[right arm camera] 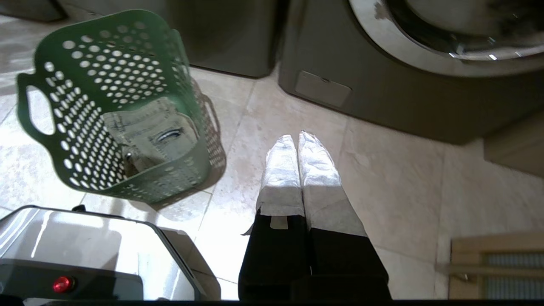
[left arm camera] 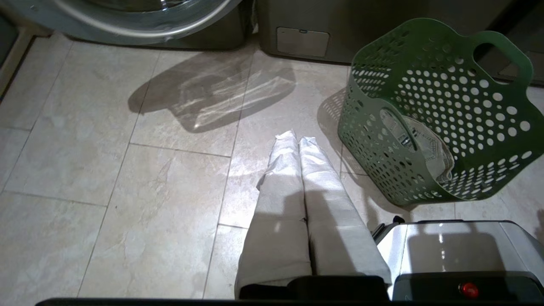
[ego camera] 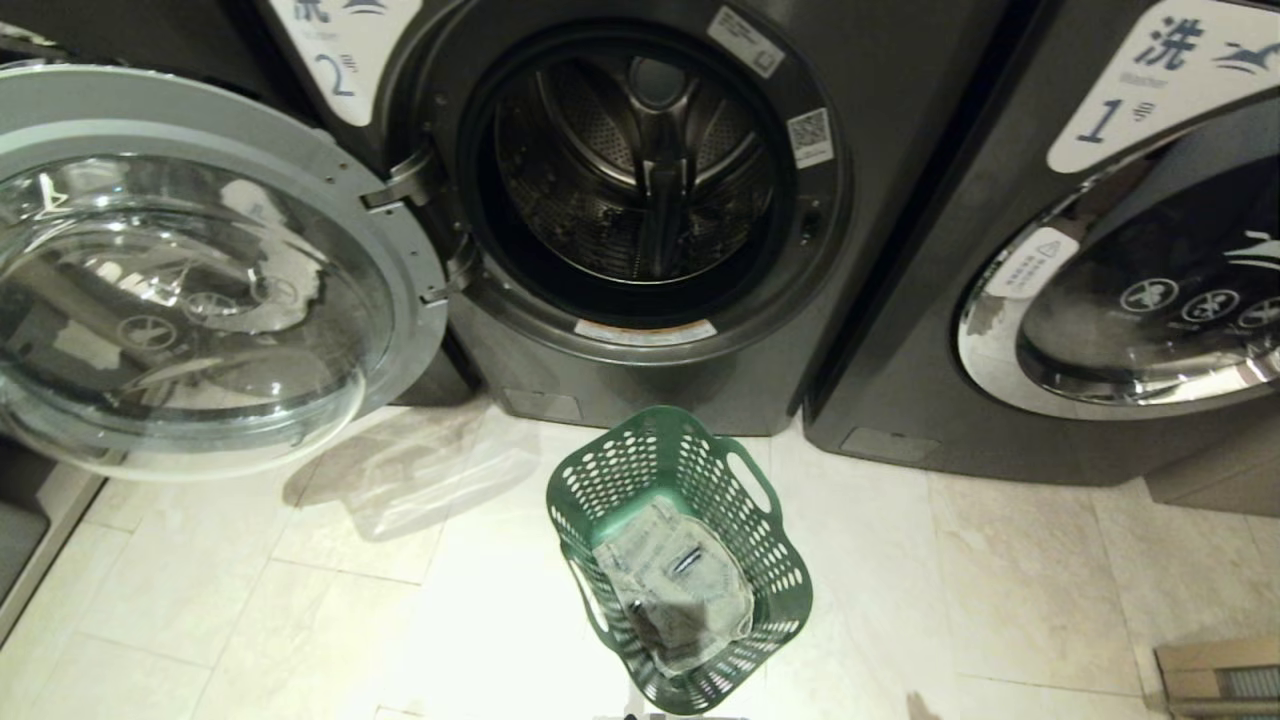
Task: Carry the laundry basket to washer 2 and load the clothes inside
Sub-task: Place the clothes into the washing machine
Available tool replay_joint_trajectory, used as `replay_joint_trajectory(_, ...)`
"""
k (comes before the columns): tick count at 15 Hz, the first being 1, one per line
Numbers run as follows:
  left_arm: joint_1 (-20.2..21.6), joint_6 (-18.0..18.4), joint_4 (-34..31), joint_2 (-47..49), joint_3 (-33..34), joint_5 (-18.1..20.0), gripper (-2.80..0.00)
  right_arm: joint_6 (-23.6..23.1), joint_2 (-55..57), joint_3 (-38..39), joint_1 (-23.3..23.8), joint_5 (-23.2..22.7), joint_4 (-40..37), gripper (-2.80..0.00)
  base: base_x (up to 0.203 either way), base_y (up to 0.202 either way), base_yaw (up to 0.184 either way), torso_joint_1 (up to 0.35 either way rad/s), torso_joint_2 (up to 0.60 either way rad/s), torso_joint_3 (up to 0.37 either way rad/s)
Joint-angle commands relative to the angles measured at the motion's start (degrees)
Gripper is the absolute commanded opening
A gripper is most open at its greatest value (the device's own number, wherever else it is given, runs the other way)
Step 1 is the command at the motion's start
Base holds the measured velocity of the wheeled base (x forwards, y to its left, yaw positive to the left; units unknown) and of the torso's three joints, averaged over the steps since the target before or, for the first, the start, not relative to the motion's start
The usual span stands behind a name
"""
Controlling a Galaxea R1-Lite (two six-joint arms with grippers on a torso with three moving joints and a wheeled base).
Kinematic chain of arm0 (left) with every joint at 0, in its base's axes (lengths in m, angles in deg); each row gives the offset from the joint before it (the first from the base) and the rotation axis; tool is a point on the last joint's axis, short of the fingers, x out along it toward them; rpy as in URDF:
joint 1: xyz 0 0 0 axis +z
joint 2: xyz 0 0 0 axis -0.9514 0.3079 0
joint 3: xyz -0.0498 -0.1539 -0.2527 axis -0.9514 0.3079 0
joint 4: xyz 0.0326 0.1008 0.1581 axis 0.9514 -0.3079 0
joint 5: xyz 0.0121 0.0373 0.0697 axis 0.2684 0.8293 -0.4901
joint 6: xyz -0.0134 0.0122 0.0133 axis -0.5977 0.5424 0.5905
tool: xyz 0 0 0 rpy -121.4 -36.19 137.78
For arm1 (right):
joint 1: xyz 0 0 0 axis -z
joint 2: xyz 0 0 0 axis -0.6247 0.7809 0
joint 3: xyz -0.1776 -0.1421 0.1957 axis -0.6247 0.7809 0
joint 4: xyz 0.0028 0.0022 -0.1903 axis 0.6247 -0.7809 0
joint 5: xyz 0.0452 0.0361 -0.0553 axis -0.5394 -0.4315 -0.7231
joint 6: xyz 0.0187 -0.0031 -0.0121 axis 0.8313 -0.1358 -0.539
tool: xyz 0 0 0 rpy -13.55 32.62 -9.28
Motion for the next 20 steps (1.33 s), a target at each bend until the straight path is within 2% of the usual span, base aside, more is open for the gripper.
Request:
replay_joint_trajectory(1, 0.0, 0.0, 0.0, 0.1, 0.0, 0.0, -2.8, -0.1, 0.0, 0.0, 0.0, -0.1, 0.0, -2.8, -0.004, -0.002, 0.176, 0.002, 0.0, 0.0)
replay_joint_trajectory(11, 0.0, -0.4, 0.0, 0.1, 0.0, 0.1, -2.8, 0.3, 0.0, 0.0, 0.1, -0.1, -0.1, -2.8, 0.001, -0.007, 0.169, 0.004, 0.0, 0.001)
replay_joint_trajectory(20, 0.0, -0.3, 0.0, 0.1, 0.0, 0.1, -2.8, 0.3, 0.0, 0.0, 0.0, -0.1, -0.1, -2.8, 0.0, 0.0, 0.009, 0.0, 0.0, 0.0)
